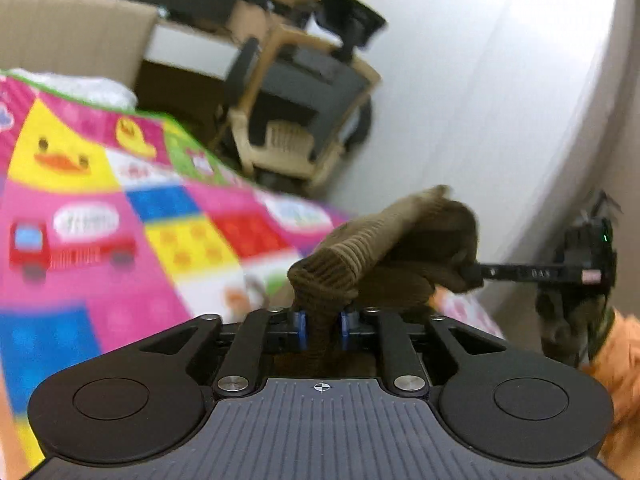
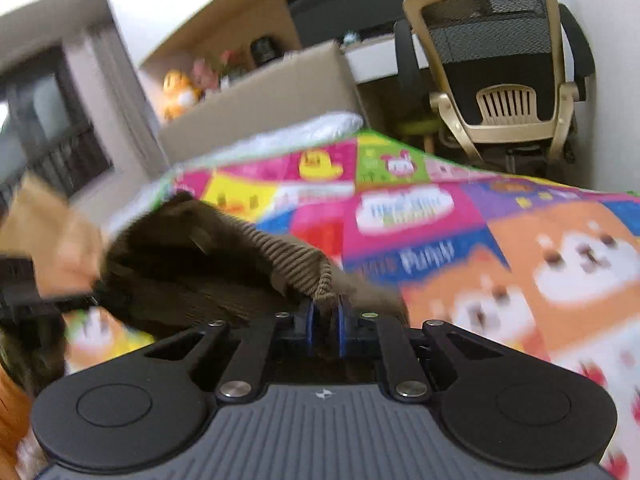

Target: Fold clothes

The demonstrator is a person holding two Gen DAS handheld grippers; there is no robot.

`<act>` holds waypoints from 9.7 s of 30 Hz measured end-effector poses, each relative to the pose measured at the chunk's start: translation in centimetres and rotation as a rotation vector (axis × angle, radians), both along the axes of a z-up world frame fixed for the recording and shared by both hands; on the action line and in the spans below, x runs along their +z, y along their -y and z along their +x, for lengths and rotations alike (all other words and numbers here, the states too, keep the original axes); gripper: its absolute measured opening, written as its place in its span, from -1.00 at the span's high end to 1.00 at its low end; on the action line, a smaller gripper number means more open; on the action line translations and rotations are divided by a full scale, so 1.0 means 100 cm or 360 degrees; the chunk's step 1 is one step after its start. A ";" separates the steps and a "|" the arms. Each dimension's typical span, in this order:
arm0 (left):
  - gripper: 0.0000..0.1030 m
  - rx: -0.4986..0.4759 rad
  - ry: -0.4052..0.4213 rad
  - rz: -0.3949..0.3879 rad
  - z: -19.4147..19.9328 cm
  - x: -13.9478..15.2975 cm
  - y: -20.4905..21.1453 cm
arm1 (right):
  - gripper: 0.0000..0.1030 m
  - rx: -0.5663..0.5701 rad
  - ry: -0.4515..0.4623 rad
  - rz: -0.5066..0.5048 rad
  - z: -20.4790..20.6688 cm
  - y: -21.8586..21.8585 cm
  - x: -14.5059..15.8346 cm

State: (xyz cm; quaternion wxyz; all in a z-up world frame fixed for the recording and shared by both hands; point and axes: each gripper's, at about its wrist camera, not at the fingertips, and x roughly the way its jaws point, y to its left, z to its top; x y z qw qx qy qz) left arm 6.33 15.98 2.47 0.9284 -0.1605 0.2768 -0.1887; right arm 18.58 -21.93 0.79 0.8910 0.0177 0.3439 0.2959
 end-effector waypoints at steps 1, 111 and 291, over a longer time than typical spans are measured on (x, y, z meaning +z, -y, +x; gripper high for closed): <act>0.48 -0.0009 -0.0055 0.0007 -0.009 -0.008 0.000 | 0.76 0.0008 0.0012 -0.0043 -0.017 0.006 -0.002; -0.88 -0.0018 -0.0208 -0.0010 0.029 -0.060 0.053 | -1.00 -0.0160 -0.0290 0.0472 0.006 -0.068 -0.054; -0.57 -0.0045 -0.0017 0.0616 0.046 -0.038 0.132 | -0.13 -0.0444 0.0133 -0.0085 -0.061 0.031 -0.014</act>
